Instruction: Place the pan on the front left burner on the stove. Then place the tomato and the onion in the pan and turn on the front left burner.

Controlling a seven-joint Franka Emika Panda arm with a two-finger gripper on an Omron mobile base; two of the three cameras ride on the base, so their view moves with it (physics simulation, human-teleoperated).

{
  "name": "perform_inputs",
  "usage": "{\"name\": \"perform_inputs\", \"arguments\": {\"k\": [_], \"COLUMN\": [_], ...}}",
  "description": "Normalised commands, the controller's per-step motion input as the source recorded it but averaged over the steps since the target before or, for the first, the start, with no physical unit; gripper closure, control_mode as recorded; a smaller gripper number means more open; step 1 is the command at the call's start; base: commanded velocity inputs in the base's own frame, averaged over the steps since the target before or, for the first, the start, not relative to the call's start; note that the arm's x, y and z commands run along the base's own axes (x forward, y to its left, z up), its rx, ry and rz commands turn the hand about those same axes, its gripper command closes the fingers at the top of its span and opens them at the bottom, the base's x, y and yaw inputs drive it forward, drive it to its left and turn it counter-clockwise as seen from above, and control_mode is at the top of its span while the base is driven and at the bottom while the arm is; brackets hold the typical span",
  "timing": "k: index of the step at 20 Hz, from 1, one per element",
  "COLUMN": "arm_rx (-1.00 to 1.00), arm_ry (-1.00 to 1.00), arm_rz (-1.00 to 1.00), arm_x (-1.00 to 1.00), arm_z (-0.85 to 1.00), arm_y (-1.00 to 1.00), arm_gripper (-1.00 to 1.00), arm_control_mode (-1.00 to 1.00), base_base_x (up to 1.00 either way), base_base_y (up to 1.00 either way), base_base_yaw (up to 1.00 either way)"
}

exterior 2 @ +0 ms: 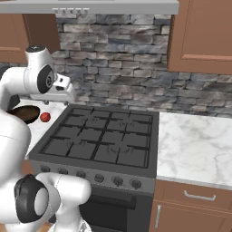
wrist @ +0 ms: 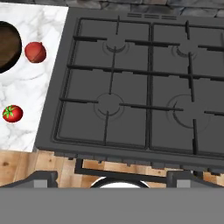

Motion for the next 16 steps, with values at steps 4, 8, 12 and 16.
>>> {"name": "perform_inputs", "arguments": {"k": [4, 8, 12, 16], "arm_rx": [0.00, 0.00, 0.00, 0.00], "arm_ry": [0.00, 0.01, 0.02, 0.04], "arm_rz": [0.00, 0.00, 0.00, 0.00], "arm_x": [-0.06, -0.03, -0.02, 0.00], "arm_z": [0.00, 0.00, 0.00, 0.00], "arm_y": [0.42, 0.39, 0.37, 0.37], "arm_gripper": [-1.00, -1.00, -1.00, -1.00], "arm_control_mode": [-1.00, -1.00, -1.00, -1.00], "base_base_x": [0.00, 0.00, 0.00, 0.00], "base_base_y": [0.00, 0.00, 0.00, 0.00], "base_base_yaw": [0.00, 0.00, 0.00, 0.00]}}
